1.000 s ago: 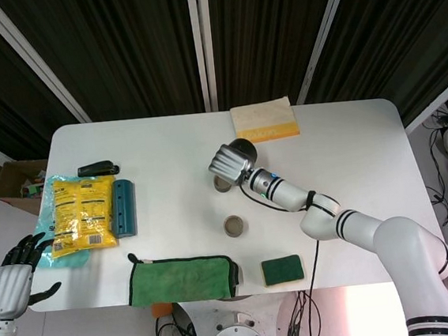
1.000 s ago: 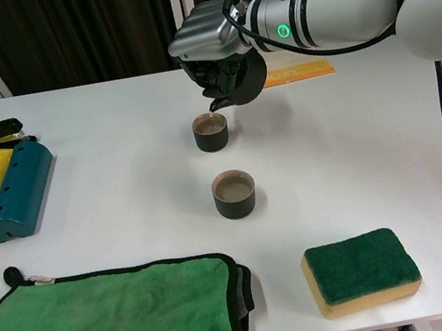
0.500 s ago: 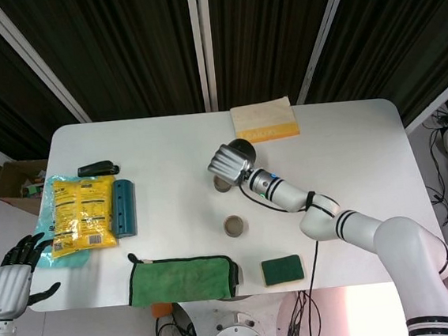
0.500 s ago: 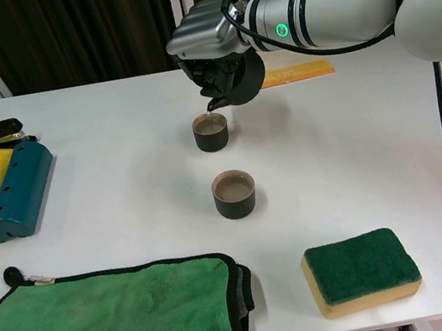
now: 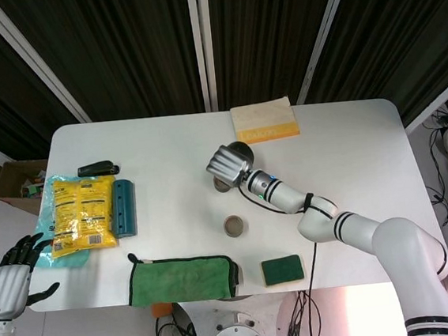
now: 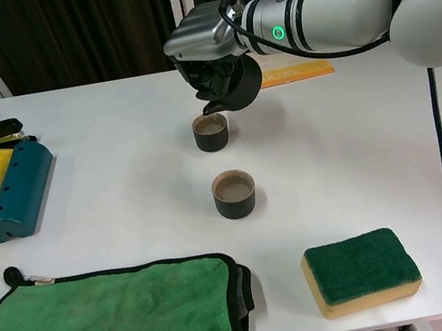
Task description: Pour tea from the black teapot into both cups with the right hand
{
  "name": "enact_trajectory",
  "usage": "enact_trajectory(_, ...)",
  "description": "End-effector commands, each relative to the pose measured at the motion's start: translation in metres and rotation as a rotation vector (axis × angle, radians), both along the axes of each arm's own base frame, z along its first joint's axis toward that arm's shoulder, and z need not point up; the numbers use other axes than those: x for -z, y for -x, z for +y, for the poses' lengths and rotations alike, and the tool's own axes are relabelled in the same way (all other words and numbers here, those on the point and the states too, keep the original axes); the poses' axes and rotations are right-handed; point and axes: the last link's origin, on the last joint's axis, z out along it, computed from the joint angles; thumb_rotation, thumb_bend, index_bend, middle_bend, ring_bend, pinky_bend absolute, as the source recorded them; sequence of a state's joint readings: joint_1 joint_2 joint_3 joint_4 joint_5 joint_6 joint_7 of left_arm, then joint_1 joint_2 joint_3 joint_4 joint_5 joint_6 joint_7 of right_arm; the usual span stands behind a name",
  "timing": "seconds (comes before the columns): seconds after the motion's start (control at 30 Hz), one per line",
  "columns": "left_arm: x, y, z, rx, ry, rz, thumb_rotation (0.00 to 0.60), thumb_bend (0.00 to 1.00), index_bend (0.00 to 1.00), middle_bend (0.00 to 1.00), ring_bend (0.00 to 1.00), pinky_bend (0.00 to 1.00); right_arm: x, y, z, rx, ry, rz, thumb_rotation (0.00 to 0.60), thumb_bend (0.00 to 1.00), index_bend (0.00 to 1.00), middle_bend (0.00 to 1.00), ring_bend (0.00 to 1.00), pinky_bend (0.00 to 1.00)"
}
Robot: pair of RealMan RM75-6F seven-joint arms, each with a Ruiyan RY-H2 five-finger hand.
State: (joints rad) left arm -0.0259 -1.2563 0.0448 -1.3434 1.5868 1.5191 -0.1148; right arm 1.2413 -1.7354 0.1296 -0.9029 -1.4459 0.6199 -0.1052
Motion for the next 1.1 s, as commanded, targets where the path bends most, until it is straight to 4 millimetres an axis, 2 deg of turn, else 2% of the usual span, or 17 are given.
enact_trajectory(0.03, 0.000, 0.000, 0.000, 0.001, 0.000, -0.001, 0.600, 0.07, 0.21, 0.11, 0.09, 0.22, 0.001, 0.000, 0.001, 0.042, -0.020, -0.045, 0.600, 0.48, 1.00, 1.00, 1.00, 0.77)
enact_trajectory(0.33, 0.001, -0.001, 0.000, 0.005, 0.002, -0.003, 0.600, 0.07, 0.21, 0.11, 0.09, 0.22, -0.011, 0.000, 0.000, 0.109, -0.037, -0.150, 0.600, 0.48, 1.00, 1.00, 1.00, 0.77)
enact_trajectory(0.47, 0.001, -0.003, 0.000, 0.009, 0.004, -0.001, 0.600, 0.07, 0.21, 0.11, 0.09, 0.22, -0.023, 0.001, -0.002, 0.123, -0.028, -0.197, 0.600, 0.48, 1.00, 1.00, 1.00, 0.77)
enact_trajectory(0.7, 0.001, -0.007, 0.001, 0.021, 0.005, 0.002, 0.600, 0.07, 0.21, 0.11, 0.09, 0.22, -0.052, 0.005, 0.001, 0.196, -0.045, -0.378, 0.600, 0.48, 1.00, 1.00, 1.00, 0.77)
enact_trajectory(0.83, 0.002, -0.010, 0.002, 0.026, 0.009, 0.004, 0.600, 0.07, 0.21, 0.11, 0.09, 0.22, -0.070, 0.017, 0.006, 0.234, -0.048, -0.465, 0.600, 0.48, 1.00, 1.00, 1.00, 0.77)
enact_trajectory(1.1, 0.004, -0.014, 0.003, 0.036, 0.014, 0.006, 0.600, 0.07, 0.21, 0.11, 0.09, 0.22, -0.099, 0.066, 0.026, 0.351, -0.068, -0.601, 0.600, 0.48, 1.00, 1.00, 1.00, 0.77)
